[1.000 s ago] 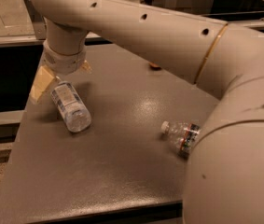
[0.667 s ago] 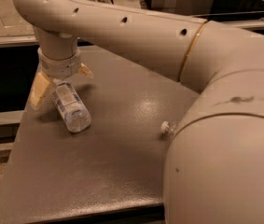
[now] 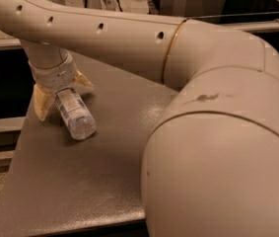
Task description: Place blue plastic bottle upright
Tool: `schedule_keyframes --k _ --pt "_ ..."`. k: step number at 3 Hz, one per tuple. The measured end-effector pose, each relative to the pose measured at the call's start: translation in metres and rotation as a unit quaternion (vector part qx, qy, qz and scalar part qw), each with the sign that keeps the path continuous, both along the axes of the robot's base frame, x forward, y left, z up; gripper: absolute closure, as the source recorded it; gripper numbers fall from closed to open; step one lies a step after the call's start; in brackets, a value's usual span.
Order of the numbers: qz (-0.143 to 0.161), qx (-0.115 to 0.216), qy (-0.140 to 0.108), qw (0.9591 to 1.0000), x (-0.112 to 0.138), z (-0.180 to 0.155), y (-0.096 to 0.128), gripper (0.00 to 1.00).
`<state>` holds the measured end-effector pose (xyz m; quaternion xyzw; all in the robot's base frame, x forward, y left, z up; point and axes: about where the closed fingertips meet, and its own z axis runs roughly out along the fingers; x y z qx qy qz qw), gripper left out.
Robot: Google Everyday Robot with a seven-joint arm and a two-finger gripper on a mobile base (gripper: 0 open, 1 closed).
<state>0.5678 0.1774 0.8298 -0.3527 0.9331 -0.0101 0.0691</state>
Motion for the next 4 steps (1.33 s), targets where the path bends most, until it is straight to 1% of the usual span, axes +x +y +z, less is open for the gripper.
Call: schedule_keyframes --k 1,2,3,4 --pt "-0.008 -0.013 -0.008 0.9999 0.002 0.002 0.004 0.41" --pt "-0.005 -0.009 -0.028 0.9996 0.014 0.016 0.004 0.65" --pt "0.010 0.014 -0.061 0.9980 0.027 0.040 -0.002 0.87" --pt "0.039 0.061 -0.107 0.9916 0.043 0.066 -0.023 1.00"
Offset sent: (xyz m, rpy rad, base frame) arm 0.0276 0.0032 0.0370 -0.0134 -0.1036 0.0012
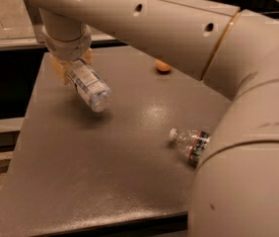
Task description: Place blue plastic bottle upright
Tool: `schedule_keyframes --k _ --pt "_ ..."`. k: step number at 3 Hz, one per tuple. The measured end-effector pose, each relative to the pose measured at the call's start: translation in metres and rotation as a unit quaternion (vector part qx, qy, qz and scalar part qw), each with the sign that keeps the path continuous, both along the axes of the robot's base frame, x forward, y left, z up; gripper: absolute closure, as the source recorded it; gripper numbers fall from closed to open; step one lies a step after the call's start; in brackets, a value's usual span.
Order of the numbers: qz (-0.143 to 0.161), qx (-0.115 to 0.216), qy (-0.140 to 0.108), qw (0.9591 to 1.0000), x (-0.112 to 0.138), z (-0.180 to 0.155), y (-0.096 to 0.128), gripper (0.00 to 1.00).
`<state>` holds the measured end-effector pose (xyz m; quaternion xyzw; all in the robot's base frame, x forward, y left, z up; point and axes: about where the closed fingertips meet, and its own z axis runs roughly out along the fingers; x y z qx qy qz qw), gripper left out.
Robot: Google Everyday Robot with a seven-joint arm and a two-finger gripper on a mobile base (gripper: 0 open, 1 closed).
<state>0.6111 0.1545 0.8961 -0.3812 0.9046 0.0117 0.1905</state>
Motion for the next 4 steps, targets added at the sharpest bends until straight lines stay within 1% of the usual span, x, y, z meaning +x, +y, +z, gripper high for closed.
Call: schedule_keyframes --k 1,2,3,4 --pt "0.040 0.059 -0.052 0.9961 0.015 0.023 -0.032 1.00" --pt "0.076 0.124 -0.090 0.9852 0.015 0.034 -0.058 1.00" --pt "0.099 0.218 -0.130 0.9623 0.020 0.048 -0.066 1.00" --pt "0.112 0.329 -0.160 0.9239 0.033 0.074 -0.070 1.00"
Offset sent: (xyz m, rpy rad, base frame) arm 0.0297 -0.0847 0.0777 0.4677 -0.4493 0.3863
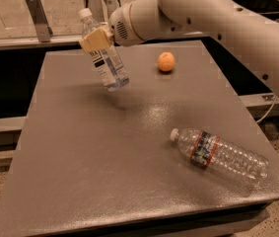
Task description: Place blue plastic bottle upright
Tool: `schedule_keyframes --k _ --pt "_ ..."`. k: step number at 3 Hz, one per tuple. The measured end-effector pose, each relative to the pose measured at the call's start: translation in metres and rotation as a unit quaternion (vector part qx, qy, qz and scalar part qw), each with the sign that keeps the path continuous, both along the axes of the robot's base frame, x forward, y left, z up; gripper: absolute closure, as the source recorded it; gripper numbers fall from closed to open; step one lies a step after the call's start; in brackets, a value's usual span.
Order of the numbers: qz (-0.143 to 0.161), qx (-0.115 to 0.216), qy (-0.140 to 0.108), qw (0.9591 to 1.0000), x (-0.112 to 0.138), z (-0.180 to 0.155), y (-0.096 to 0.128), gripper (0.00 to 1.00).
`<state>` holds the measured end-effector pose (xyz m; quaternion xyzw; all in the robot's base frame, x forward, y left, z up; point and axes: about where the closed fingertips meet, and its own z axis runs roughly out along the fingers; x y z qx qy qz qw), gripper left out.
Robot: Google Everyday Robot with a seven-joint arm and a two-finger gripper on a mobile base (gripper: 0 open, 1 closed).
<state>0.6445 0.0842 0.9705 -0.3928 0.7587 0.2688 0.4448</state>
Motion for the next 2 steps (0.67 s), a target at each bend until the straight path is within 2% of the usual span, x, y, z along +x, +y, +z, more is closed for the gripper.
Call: schedule_keyframes --k 1,2 --pt "0.037 0.086 -0.009 0.9956 0.0006 0.0116 -0.0310 1.00" --pt "0.065 0.093 -0.047 0.9924 -0.0055 0.0184 -0.0358 1.00"
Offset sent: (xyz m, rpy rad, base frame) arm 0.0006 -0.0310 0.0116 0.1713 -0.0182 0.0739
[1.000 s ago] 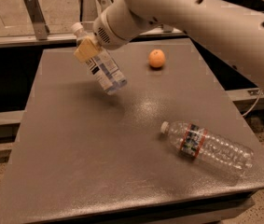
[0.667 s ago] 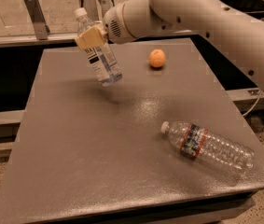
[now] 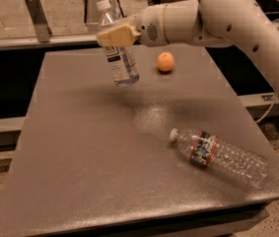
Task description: Place blue plastic bottle upright
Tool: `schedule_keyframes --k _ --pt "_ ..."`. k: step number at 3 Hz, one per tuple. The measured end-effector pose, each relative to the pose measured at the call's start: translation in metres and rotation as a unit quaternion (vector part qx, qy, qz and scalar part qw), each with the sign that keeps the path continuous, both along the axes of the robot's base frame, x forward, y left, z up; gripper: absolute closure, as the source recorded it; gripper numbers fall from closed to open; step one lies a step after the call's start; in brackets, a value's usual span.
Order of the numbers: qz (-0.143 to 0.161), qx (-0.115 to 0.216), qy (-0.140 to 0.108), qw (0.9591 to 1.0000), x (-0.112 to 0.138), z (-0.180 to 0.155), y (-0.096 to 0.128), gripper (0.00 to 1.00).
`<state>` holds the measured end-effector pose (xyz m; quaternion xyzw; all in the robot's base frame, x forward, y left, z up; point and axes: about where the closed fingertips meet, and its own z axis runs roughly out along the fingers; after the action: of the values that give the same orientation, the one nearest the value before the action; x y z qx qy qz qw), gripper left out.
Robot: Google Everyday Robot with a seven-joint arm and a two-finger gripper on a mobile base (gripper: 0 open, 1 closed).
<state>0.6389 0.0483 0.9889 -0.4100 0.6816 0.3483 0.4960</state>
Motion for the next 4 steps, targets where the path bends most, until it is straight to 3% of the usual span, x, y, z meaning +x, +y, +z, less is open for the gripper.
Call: schedule_keyframes --k 2,3,4 --pt "0.007 -0.012 0.000 0.9999 0.000 -0.008 -0.002 1.00" --pt "0.009 -0.022 -0.003 0.9997 -0.004 -0.021 -0.026 1.00" --pt "0.017 -0.020 -0.024 0.9994 -0.014 -0.027 -0.057 1.00"
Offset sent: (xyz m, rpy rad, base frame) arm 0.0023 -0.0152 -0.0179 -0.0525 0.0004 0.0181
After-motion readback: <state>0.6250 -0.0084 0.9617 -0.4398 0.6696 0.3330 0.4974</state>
